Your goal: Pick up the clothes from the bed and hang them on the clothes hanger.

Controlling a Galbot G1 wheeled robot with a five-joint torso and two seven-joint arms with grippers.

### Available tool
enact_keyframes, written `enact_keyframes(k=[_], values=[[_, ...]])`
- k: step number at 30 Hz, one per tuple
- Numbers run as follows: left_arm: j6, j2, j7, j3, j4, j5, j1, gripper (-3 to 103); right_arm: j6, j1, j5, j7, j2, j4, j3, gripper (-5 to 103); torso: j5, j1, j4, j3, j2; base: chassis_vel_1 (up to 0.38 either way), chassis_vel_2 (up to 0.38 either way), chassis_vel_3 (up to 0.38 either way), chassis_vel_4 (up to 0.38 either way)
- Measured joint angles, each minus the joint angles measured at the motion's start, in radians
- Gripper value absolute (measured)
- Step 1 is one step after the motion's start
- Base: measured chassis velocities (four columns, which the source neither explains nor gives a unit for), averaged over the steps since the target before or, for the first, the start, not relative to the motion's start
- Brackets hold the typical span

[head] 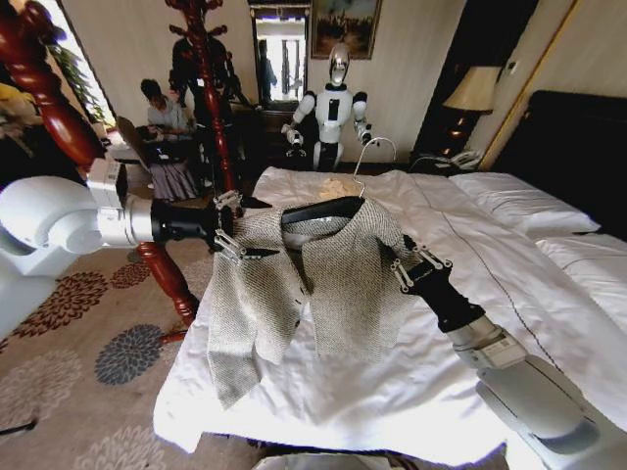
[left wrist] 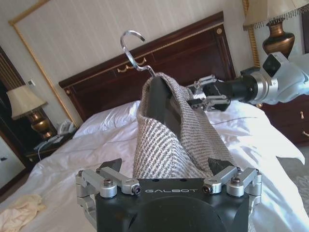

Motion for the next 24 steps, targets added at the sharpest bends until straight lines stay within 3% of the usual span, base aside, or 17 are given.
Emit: enact_keyframes(k=[8, 11, 15, 20, 21, 24], values=[[0.006, -0.050, 0.015, 0.077, 0.021, 0.041, -0.044, 100, 0.000, 0.003, 0.014, 0.000, -0.010, 0.008, 0.001, 23, -0.0001, 0.000, -0.0002, 0.000, 0.000, 0.000, 0.000, 0.000, 0.000], [0.012, -0.096, 0.014, 0.171, 0.043, 0.040, -0.141, 85, 0.005, 0.001, 0.019, -0.002, -0.010, 0.009, 0.002, 23, 0.0001, 0.000, -0.0005, 0.000, 0.000, 0.000, 0.000, 0.000, 0.000], [0.018, -0.149, 0.012, 0.273, 0.079, 0.038, -0.251, 74, 0.013, -0.001, 0.023, -0.004, -0.008, 0.009, 0.008, 23, 0.0002, 0.000, -0.0005, 0.000, 0.000, 0.000, 0.000, 0.000, 0.000], [0.016, -0.209, 0.012, 0.364, 0.121, 0.023, -0.353, 53, 0.021, -0.003, 0.029, -0.009, -0.003, 0.010, 0.012, 23, 0.0003, 0.000, -0.0004, 0.000, 0.000, 0.000, 0.000, 0.000, 0.000], [0.016, -0.209, 0.012, 0.364, 0.121, 0.023, -0.353, 53, 0.021, -0.003, 0.029, -0.009, -0.003, 0.010, 0.012, 23, 0.0003, 0.000, -0.0004, 0.000, 0.000, 0.000, 0.000, 0.000, 0.000], [0.015, -0.230, 0.031, 0.385, 0.136, 0.021, -0.373, 36, 0.024, -0.004, 0.036, -0.009, -0.003, 0.010, 0.020, 25, 0.0001, 0.000, -0.0003, 0.000, 0.000, 0.000, 0.000, 0.000, 0.000]])
